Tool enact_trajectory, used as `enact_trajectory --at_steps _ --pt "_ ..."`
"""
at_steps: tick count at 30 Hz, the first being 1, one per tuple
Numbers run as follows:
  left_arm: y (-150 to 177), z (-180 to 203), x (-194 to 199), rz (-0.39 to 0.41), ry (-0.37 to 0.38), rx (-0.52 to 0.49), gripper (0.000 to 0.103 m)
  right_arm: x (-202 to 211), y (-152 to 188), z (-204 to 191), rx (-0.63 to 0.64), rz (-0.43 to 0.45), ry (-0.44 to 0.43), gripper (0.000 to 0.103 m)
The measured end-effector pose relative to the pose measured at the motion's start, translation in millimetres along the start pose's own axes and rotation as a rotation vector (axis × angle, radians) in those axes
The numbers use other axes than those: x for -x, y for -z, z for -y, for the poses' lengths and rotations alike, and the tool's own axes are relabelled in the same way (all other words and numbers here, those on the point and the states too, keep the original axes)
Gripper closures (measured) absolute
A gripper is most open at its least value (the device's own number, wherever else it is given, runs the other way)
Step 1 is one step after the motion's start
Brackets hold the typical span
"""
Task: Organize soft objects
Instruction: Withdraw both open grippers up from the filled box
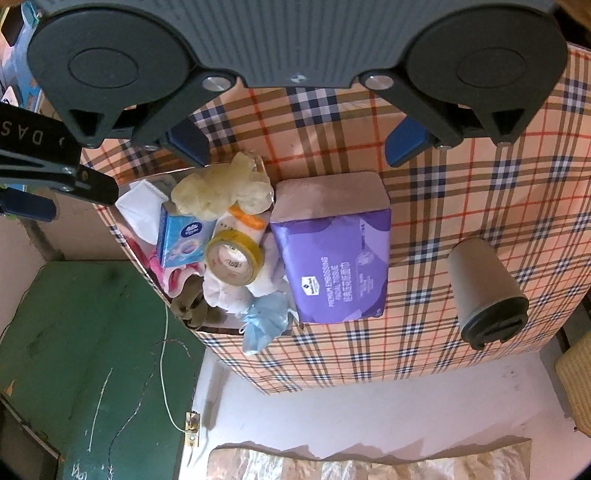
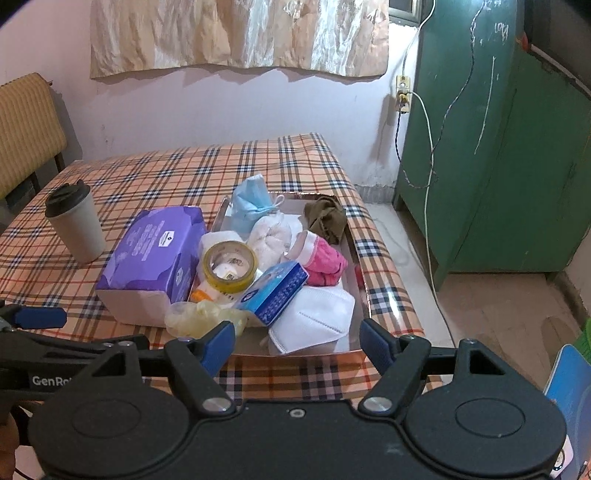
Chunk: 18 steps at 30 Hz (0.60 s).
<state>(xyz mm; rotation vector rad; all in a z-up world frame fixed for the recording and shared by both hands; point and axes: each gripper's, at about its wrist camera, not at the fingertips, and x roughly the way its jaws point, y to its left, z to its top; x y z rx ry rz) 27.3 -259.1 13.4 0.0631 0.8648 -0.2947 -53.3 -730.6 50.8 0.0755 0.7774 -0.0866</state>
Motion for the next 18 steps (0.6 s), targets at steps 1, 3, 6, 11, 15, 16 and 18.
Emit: enact_trajectory --at_steps 1,3,6,11,15,16,18 --pt "0.5 0.0 -0.8 -0.003 -0.003 0.0 0.0 -1.1 0.5 -0.4 0.001 -0.004 0.0 0.015" --pt "0.6 0.0 -2.8 -0.014 -0.009 -0.006 0.0 -3.1 1.2 -1.3 0.005 -0.011 0.002 0.015" --pt "0.6 0.6 -3.9 -0.017 -0.024 -0.016 0.0 -4.5 2.2 -2.0 0.003 -0.016 -0.002 0.015" --pt "0.9 -1.1 -4.7 -0.013 -0.02 -0.019 0.0 -5.2 2.4 -2.6 0.001 -0.017 -0.003 0.015" --pt "0.6 -1.9 -5.8 -0.012 -0.016 -0.023 0.0 -5.9 2.2 -3.2 0.002 -0.019 -0.003 0.015" --pt "0.5 -1.9 -5.7 -0.01 -0.02 -0.021 0.0 -6.1 2.4 -3.7 0.003 -0.02 -0.005 0.015" --pt "-0.5 -1.9 -7.1 -0.017 -0.017 -0.025 0.0 -7.2 3.4 -5.6 0.004 -0.021 -0.001 0.015"
